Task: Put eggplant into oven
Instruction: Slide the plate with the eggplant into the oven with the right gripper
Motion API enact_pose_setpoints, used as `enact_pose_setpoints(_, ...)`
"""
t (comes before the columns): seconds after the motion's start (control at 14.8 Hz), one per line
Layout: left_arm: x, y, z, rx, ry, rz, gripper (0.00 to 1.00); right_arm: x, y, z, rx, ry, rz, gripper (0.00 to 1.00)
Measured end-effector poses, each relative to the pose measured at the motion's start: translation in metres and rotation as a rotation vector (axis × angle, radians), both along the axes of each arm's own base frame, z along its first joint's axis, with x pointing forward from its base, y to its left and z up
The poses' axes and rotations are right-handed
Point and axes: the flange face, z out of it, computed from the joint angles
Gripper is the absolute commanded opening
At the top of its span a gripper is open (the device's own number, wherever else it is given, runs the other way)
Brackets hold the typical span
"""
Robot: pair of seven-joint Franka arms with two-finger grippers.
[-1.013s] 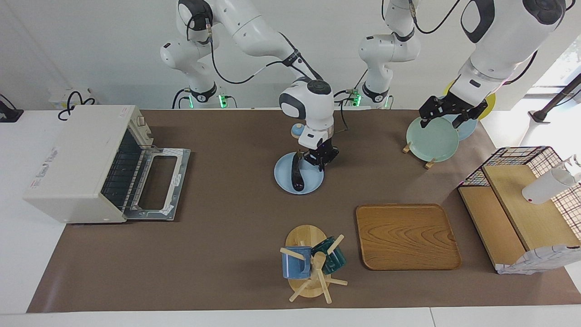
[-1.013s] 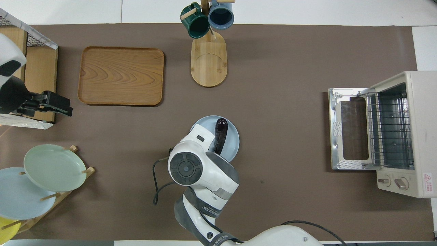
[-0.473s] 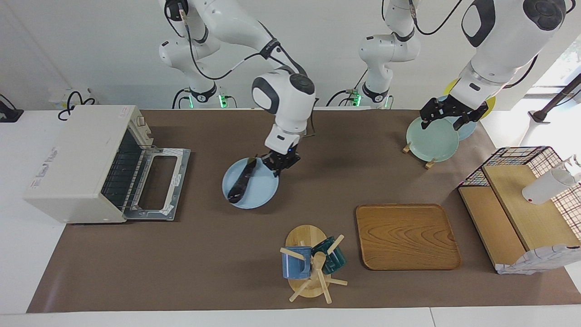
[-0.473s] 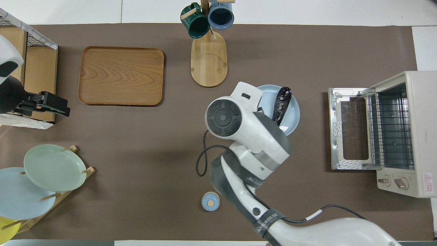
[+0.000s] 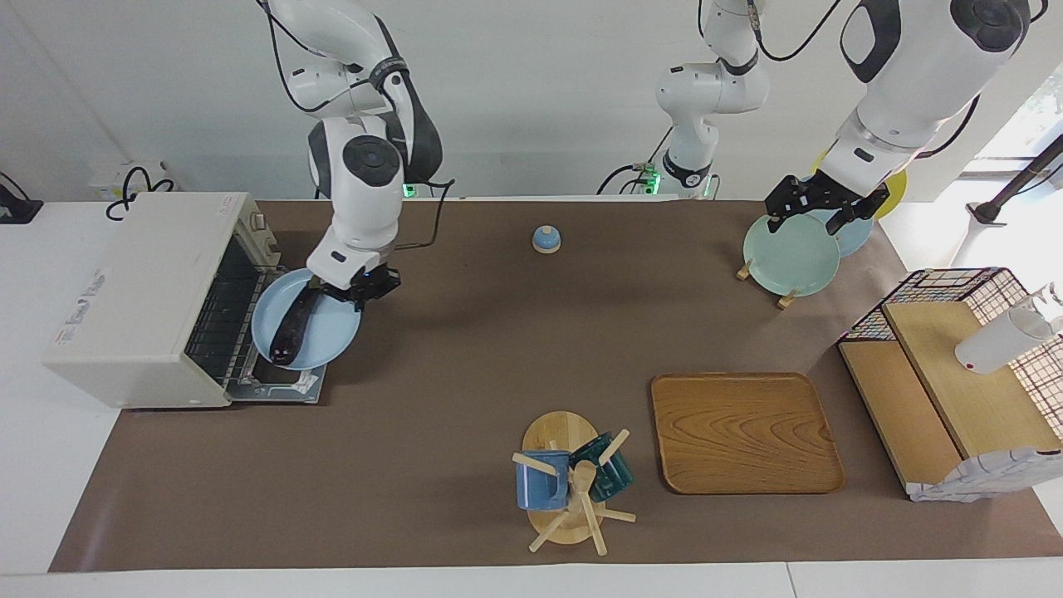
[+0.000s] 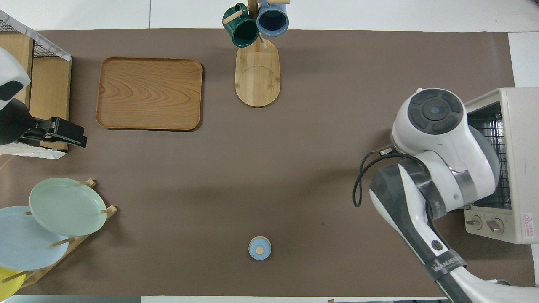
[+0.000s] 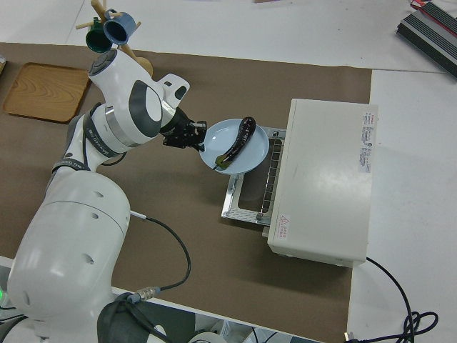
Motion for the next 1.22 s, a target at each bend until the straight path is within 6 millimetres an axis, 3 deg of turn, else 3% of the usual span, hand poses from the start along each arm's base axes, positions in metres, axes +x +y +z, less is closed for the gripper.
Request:
enact_pose_setpoints(0.27,0.001,0.000,0.003,-0.001,-0.014,0.000,1.00,-0.008,-0.064,-0.015,0.008,0.064,0.032,0.00)
enact_pose_setpoints(0.54,0.001,0.000,0.003,-0.001,-0.015,0.000,1.00,-0.010,-0.100,-0.021,0.019,0.077,0.070,0.00)
enact_pose_setpoints(0.88,0.001,0.000,0.003,-0.001,-0.015,0.000,1.00,-0.028,-0.146,-0.038,0.046,0.044,0.103,0.00)
enact_pose_setpoints(0.95,0.001,0.000,0.003,-0.001,-0.015,0.000,1.00,-0.030,-0.150,-0.039,0.048,0.045,0.106,0.14)
enact_pose_setpoints(1.22,0.001,0.002,0.003,0.000,-0.016,0.003,1.00,-0.032,-0.147,-0.039,0.065,0.045,0.101,0.34)
